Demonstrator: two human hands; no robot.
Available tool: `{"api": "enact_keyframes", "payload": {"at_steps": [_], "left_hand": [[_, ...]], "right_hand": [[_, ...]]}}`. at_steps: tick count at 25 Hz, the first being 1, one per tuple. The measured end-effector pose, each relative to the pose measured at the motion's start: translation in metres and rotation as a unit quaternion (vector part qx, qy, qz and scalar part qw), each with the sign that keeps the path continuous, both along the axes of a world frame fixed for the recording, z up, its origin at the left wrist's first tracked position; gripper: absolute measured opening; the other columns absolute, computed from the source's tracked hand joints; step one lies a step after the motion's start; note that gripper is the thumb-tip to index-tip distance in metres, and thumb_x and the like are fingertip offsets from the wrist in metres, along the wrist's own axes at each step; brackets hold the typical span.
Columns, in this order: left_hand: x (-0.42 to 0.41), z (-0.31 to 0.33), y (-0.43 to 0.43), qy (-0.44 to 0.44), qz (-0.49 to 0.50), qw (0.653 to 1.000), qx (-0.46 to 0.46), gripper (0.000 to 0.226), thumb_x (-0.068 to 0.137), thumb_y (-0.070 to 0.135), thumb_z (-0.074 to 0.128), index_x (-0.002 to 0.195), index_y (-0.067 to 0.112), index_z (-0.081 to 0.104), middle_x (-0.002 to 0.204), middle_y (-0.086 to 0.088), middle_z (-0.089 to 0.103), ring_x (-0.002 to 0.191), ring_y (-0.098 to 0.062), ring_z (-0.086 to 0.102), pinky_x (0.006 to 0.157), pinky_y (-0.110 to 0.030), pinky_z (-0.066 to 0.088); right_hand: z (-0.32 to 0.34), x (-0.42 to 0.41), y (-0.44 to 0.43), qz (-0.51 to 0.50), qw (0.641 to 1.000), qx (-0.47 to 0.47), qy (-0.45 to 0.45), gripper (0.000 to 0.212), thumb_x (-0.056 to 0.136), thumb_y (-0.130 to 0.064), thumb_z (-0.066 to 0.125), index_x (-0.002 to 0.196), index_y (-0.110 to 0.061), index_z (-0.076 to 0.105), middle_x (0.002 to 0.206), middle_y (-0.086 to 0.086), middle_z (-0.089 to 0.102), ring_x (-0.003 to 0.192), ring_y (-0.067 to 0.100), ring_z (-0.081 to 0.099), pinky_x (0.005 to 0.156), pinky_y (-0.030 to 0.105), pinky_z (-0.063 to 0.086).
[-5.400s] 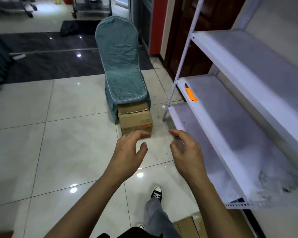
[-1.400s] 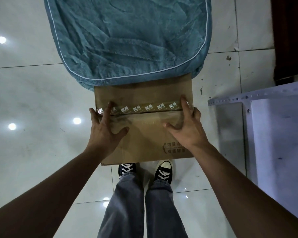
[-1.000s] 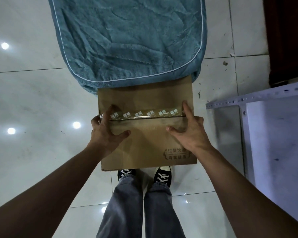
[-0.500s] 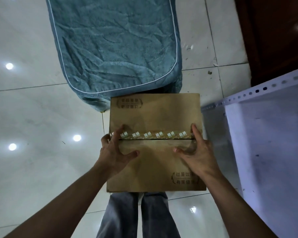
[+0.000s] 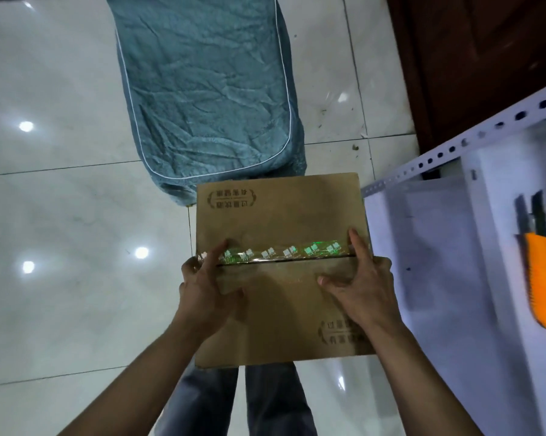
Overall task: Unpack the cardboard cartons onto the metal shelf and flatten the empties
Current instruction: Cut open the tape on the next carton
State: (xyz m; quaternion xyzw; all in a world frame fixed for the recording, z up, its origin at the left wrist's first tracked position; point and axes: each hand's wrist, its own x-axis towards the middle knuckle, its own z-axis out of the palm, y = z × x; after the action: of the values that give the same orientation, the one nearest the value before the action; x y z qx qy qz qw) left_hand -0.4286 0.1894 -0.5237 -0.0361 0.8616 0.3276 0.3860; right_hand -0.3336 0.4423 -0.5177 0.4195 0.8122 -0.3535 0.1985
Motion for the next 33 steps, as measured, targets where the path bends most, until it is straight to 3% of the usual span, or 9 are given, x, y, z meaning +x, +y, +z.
{"api": "enact_keyframes", "payload": {"at_steps": [3, 7, 14, 18, 25, 33], "left_hand": [[-0.009, 0.048, 0.001, 0.046, -0.02, 0.998, -0.041, 0.087, 0.08, 0.019, 0.07, 0.139, 0.066, 0.026, 0.144, -0.011, 0.029, 0.119, -0.047, 0.05, 0.1, -0.059, 0.048], [-0.03, 0.114, 0.005, 0.095, 0.008, 0.994, -0.049, 0.075, 0.085, 0.025, 0.068, 0.132, 0.07, 0.029, 0.14, -0.014, 0.035, 0.117, -0.045, 0.052, 0.1, -0.059, 0.048], [-0.063, 0.202, 0.01, 0.112, 0.036, 0.992, -0.052, 0.074, 0.066, 0.041, 0.053, 0.136, 0.059, 0.038, 0.129, -0.014, 0.044, 0.109, -0.045, 0.053, 0.097, -0.059, 0.047], [-0.078, 0.234, 0.004, 0.117, 0.057, 0.99, -0.046, 0.075, 0.071, 0.032, 0.058, 0.14, 0.055, 0.04, 0.132, -0.015, 0.043, 0.109, -0.045, 0.054, 0.099, -0.059, 0.046], [-0.138, 0.254, -0.005, 0.137, 0.081, 0.987, -0.036, 0.073, 0.08, 0.025, 0.066, 0.142, 0.052, 0.04, 0.137, -0.014, 0.042, 0.12, -0.043, 0.048, 0.107, -0.057, 0.038], [-0.237, 0.244, -0.015, 0.111, 0.097, 0.989, 0.001, 0.082, 0.058, 0.031, 0.05, 0.135, 0.055, 0.042, 0.138, -0.011, 0.044, 0.124, -0.037, 0.046, 0.102, -0.055, 0.045]], "right_hand": [[0.048, -0.003, -0.002, -0.01, 0.999, 0.008, 0.029, 0.111, 0.068, -0.054, 0.086, 0.151, -0.061, 0.013, 0.137, 0.007, 0.04, 0.126, 0.031, 0.046, 0.105, 0.048, 0.046], [0.113, -0.022, 0.0, 0.009, 0.999, 0.03, 0.039, 0.111, 0.072, -0.055, 0.085, 0.155, -0.053, 0.012, 0.135, 0.01, 0.036, 0.123, 0.034, 0.048, 0.102, 0.045, 0.046], [0.199, -0.063, 0.009, 0.028, 0.999, 0.028, 0.035, 0.112, 0.072, -0.055, 0.085, 0.156, -0.053, 0.011, 0.142, 0.016, 0.033, 0.13, 0.04, 0.041, 0.106, 0.052, 0.043], [0.235, -0.086, 0.007, 0.043, 0.997, 0.041, 0.049, 0.111, 0.072, -0.054, 0.084, 0.156, -0.052, 0.011, 0.14, 0.016, 0.034, 0.13, 0.04, 0.04, 0.106, 0.053, 0.041], [0.252, -0.146, -0.011, 0.025, 0.995, 0.045, 0.084, 0.11, 0.069, -0.054, 0.086, 0.154, -0.055, 0.016, 0.13, 0.014, 0.041, 0.124, 0.038, 0.049, 0.107, 0.045, 0.043], [0.228, -0.252, -0.02, 0.024, 0.995, 0.048, 0.082, 0.112, 0.068, -0.052, 0.087, 0.154, -0.056, 0.015, 0.131, 0.015, 0.041, 0.121, 0.04, 0.053, 0.108, 0.044, 0.045]]}}
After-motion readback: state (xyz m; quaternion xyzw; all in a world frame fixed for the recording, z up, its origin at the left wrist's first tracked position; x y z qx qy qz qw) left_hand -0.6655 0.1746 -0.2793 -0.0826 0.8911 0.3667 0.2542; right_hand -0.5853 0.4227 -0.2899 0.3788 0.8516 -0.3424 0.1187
